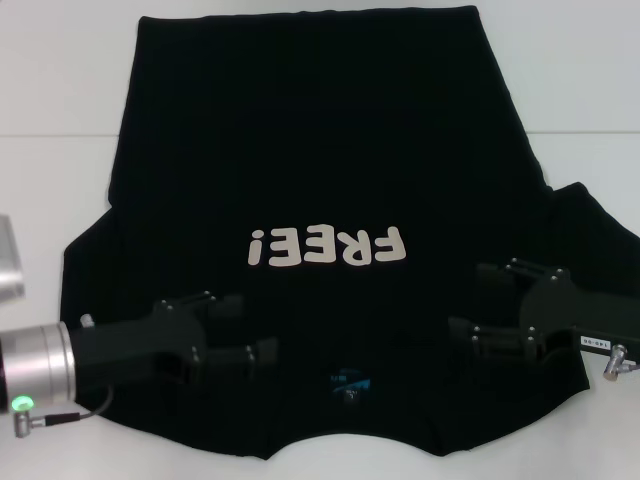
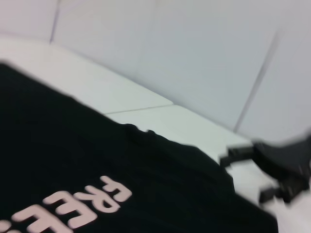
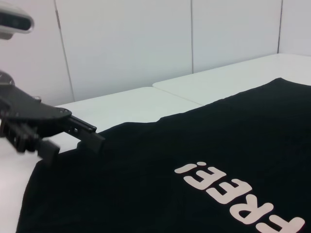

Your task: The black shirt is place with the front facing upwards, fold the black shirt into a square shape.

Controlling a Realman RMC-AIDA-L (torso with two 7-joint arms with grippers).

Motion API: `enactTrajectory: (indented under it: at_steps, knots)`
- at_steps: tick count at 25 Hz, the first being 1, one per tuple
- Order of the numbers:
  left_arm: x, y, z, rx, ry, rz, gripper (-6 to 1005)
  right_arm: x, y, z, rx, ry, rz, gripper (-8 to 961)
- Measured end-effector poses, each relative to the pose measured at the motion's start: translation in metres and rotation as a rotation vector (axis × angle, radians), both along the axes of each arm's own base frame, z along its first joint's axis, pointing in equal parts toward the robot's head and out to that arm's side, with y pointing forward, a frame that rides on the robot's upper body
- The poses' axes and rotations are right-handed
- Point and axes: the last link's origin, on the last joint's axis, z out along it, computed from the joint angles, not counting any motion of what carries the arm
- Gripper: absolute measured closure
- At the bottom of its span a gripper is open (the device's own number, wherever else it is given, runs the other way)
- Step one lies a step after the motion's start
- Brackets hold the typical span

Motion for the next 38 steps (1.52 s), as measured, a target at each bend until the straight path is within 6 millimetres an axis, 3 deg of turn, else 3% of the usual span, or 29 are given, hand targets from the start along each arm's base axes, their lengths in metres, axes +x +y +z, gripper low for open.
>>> enactTrajectory:
  at_steps: [6,12,15,19,27,38]
  knots:
    - [0.001,0.027,0.046,-0.175,-0.145,0.361,125,0.001,0.0,0.0,-0.007,0.005,-0.014,37]
    - [-0.006,0.048,0.089,-0.17,-0.182,0.558,126,0.003,-0.002,0.001,-0.011,0.005,-0.024,37]
    - [-0.021,0.059,0.105,-0.1,-0.171,0.683,127,0.003,-0.002,0.001,-0.015,0.009,-0.028,38]
    - [-0.043,0.064,0.108,-0.02,-0.142,0.823,127,0.001,-0.002,0.0,-0.025,0.021,-0.036,38]
    - [-0.073,0.061,0.095,0.059,-0.115,0.978,127,0.0,-0.002,0.0,-0.028,0.026,-0.035,38]
    - [-0.084,0.05,0.092,0.054,-0.136,1.04,125,0.0,-0.002,0.0,-0.03,0.026,-0.037,37]
